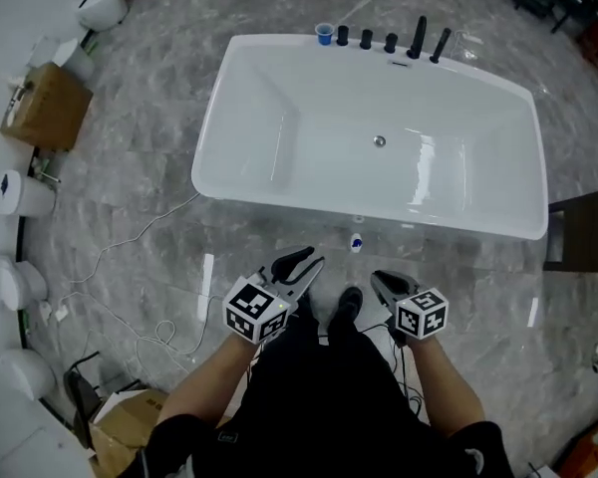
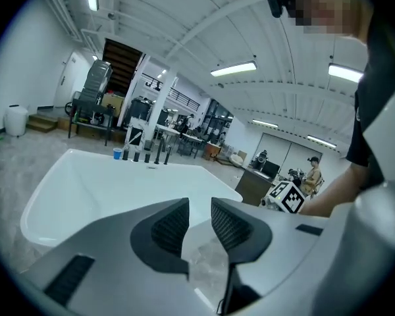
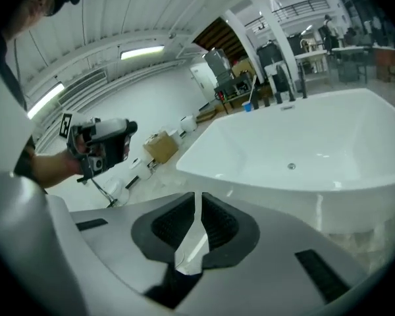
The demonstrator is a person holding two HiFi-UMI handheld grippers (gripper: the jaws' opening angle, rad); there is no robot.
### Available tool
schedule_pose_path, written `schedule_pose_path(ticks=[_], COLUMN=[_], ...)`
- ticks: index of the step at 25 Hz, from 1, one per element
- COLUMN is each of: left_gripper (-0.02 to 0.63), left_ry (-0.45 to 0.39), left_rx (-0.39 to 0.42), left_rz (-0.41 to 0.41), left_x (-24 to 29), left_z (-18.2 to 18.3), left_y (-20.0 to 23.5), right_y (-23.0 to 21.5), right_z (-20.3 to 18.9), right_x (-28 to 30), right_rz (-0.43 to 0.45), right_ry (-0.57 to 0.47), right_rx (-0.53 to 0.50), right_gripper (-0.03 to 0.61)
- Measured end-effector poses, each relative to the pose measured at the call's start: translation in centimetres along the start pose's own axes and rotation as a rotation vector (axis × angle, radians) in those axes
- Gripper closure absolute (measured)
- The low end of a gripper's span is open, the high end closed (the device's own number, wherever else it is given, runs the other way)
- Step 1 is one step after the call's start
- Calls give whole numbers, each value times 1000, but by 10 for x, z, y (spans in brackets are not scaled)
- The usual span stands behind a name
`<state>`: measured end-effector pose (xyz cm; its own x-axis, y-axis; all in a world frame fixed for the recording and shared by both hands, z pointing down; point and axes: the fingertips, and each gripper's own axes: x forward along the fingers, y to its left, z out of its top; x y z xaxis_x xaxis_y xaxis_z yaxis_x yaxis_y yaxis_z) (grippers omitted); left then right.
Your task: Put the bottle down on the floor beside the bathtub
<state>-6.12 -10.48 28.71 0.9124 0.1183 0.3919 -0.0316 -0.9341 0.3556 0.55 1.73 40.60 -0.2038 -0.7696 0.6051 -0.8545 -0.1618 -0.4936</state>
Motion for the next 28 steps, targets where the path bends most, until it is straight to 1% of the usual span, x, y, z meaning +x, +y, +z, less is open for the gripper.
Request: schedule_pose_path(ticks=[3,5,9,12,15,18,20,22,25,28], left_gripper=[508,517,528,531,534,537,538,540,540,541], left_ry=[-10,-22,-75,-121,-139,-169,-190,-208,-239,-266], left_rx=[27,45,63,87,120,151,170,191,220,235], left_rz=[39,76,144,184,227,277,303,323,335,325], left_x=[-20,-35,-64,-84,-104,-123,-136,-147,-157,-161], left_z=[20,34,67,83,96,118,130,139,152,166], left_y=[-7,-9,-11,-11,-13,-11,-9,-8,-11,-17], right_y=[-2,3,27,44,59,70,78,87,106,125], right_z=[42,62,98,117,131,157,174,186,206,227], right_x=[-33,-53,-81,-92,-110,-130,-140,-147,-158,-179], right_rz=[-41,-50,-23,-14,-14,-20,-3,18,15,-5], right_ry=[-103,-157,-241,-291,-338,-394,-437,-474,-516,-610], right_rx=[-5,-21,-91,-157,-165,-167,-186,-230,-306,-366], right_gripper=[531,532,534,534,534,537,538,540,543,548])
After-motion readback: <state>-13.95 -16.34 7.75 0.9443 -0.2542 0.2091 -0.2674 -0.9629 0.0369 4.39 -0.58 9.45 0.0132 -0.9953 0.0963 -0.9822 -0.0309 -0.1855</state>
